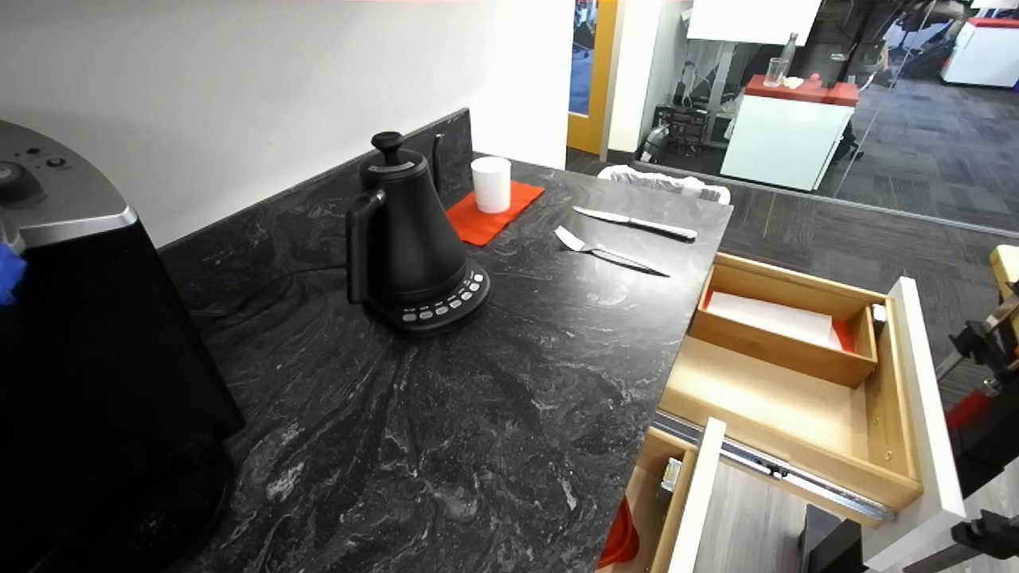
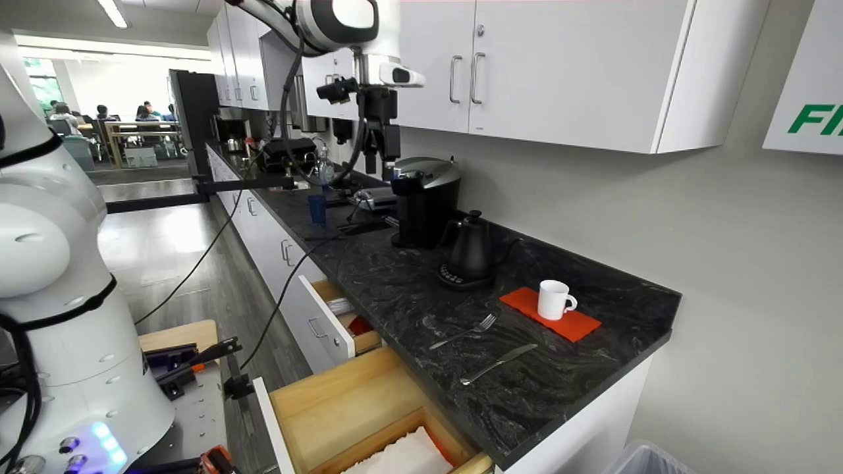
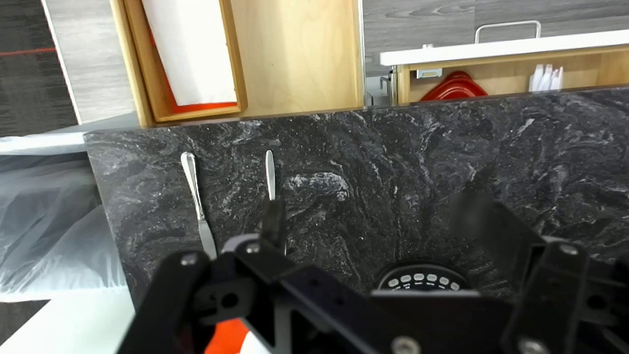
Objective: Put the silver fork and silver knife inside the open drawer
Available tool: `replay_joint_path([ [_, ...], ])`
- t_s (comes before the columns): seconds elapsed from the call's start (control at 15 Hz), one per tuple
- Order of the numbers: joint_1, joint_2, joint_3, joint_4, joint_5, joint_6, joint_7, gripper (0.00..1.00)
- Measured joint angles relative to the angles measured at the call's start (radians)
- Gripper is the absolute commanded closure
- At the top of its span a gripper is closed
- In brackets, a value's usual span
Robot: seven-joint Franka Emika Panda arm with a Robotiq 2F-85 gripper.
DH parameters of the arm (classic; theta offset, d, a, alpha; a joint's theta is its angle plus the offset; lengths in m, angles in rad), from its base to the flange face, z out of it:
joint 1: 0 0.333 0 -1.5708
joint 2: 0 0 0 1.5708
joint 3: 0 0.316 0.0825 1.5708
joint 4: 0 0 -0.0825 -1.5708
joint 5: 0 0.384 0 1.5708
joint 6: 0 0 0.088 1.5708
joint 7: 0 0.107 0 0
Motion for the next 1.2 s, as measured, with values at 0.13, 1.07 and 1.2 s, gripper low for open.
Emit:
replay_joint_path([
  [0.13, 0.0, 0.105, -0.003, 0.007, -0.019, 0.105, 0.004, 0.0],
  [1.07, 0.0, 0.39, -0.086, 0.066, -0.054, 0.312, 0.024, 0.0],
  [1.2, 0.0, 0.416, -0.091, 0.067, -0.054, 0.324, 0.024, 0.0],
])
